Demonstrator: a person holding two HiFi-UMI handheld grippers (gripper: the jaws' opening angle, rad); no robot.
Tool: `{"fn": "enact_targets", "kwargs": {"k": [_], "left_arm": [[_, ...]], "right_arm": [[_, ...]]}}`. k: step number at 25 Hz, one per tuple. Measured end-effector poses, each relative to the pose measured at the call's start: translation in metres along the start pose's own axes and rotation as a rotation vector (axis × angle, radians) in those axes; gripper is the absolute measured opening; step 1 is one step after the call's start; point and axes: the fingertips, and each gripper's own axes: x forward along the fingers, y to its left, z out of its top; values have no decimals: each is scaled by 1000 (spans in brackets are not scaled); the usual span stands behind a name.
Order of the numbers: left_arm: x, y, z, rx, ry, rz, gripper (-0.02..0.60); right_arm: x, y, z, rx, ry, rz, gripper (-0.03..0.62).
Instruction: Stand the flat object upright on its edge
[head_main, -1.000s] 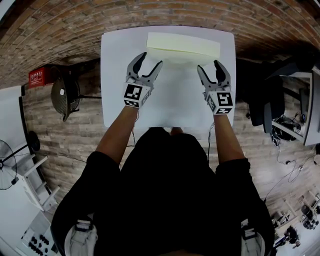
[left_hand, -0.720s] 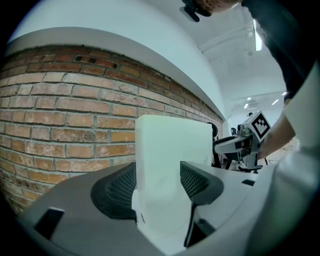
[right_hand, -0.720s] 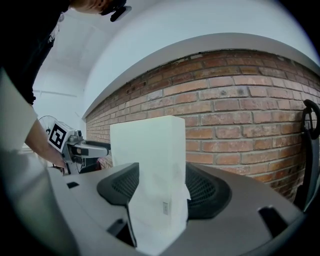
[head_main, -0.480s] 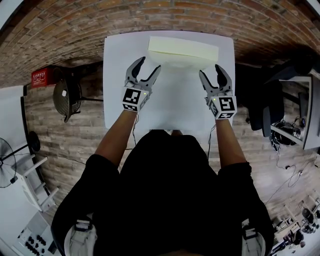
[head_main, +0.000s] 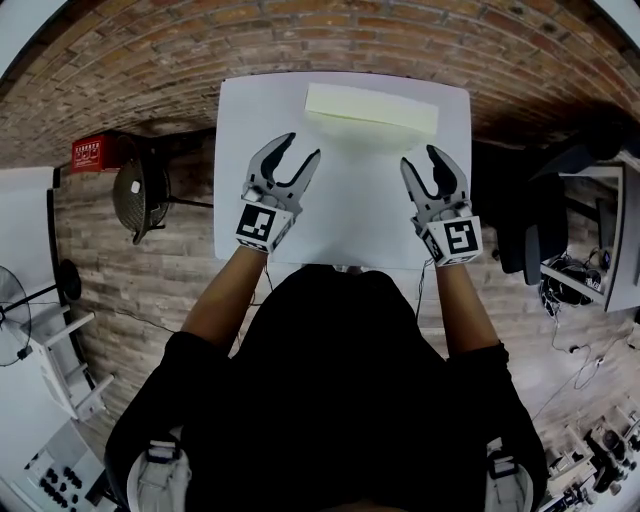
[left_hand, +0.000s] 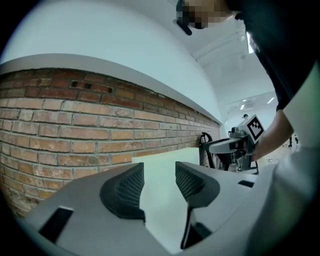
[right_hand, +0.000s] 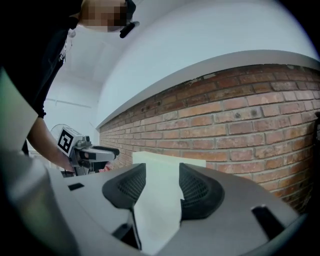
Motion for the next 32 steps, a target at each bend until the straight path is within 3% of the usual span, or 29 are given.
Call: {"fn": "enact_targets", "kwargs": {"k": [8, 13, 32], "left_arm": [[-19, -36, 51, -19, -31, -88, 61], [-24, -49, 68, -50, -19, -120, 21], [-32, -74, 104, -40, -93, -170, 20]], "right_arm": [[-8, 37, 51, 5, -41, 68, 106], [-18, 55, 73, 6, -58, 97, 8], [-35, 80, 104, -12, -102, 124, 6]]}}
